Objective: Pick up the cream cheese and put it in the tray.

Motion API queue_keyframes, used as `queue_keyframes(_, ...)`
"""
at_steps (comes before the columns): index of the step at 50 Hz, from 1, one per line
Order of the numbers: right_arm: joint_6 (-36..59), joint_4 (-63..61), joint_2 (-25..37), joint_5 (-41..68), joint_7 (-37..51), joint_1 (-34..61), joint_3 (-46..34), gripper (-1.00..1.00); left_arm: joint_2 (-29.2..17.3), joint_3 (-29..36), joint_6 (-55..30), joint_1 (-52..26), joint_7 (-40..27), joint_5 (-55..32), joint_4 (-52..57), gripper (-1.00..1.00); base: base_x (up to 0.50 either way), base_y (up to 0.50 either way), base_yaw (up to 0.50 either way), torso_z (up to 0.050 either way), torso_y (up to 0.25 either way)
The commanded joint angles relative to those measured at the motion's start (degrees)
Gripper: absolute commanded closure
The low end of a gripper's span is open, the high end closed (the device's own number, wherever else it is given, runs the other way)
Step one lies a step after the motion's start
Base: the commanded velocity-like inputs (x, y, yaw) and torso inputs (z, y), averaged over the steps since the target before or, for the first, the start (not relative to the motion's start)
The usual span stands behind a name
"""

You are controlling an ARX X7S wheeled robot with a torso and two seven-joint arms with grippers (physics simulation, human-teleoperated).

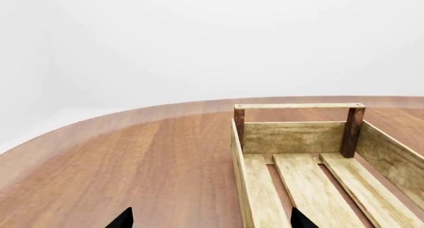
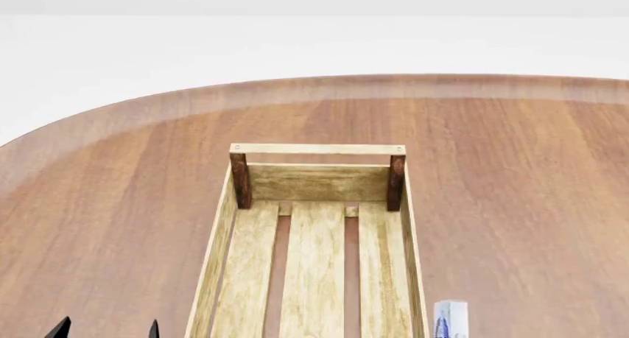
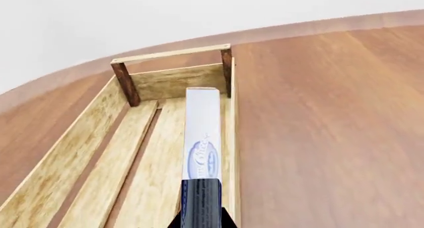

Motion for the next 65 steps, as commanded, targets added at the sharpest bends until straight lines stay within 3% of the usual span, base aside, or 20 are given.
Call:
queue_keyframes(1, 0.33, -0.40, 1.25, -1.51, -2.42, 2.57, -4.14, 1.00, -0.16, 0.15, 0.14, 0.00, -0.11, -0.09, -0.07, -1.00, 0.00, 0.00, 0.00, 0.000, 0.000)
queue_keyframes(32, 3.11, -1.66, 1.44, -3.72, -2.84, 7.79, -12.09, 1.00, -0.42, 0.69, 0.27, -0.02, -0.60, -0.21, 0.09, -1.00, 0.00, 0.00, 0.00, 0.000, 0.000)
queue_keyframes(65, 1.12, 7.49, -1.68, -6.43, -5.40, 14.40, -18.63, 1.00, -0.73, 1.09, 0.48, -0.16, -0.95, -0.53, -0.06, -1.00, 0.00, 0.00, 0.00, 0.000, 0.001)
